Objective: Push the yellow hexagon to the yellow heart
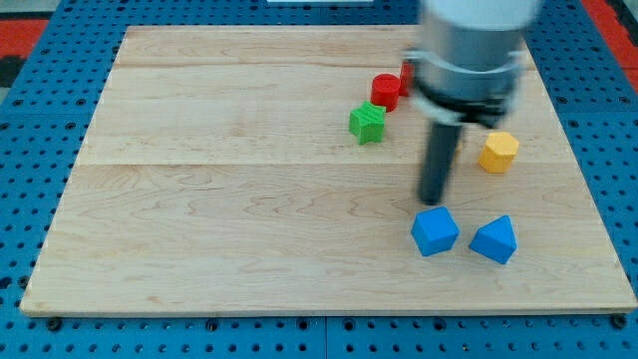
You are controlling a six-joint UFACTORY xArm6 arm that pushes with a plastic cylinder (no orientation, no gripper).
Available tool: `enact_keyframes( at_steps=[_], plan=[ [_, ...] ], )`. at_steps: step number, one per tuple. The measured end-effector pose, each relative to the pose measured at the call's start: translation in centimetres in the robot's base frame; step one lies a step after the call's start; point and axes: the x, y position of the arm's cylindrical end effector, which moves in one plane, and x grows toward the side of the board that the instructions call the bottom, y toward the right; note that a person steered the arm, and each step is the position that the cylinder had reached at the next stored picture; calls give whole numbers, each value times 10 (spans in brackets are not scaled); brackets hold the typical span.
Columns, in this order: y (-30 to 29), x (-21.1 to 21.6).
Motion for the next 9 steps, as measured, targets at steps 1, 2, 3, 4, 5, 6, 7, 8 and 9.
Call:
enact_keyframes(
  at_steps=[1, 2, 3, 4, 5, 6, 7, 8, 9],
  plan=[
    [84, -7],
    [86, -50],
    [52, -50],
    [45, -59],
    [114, -118],
    [123, -162],
    [45, -203],
    [-37, -172],
    [-60, -118]
  ],
)
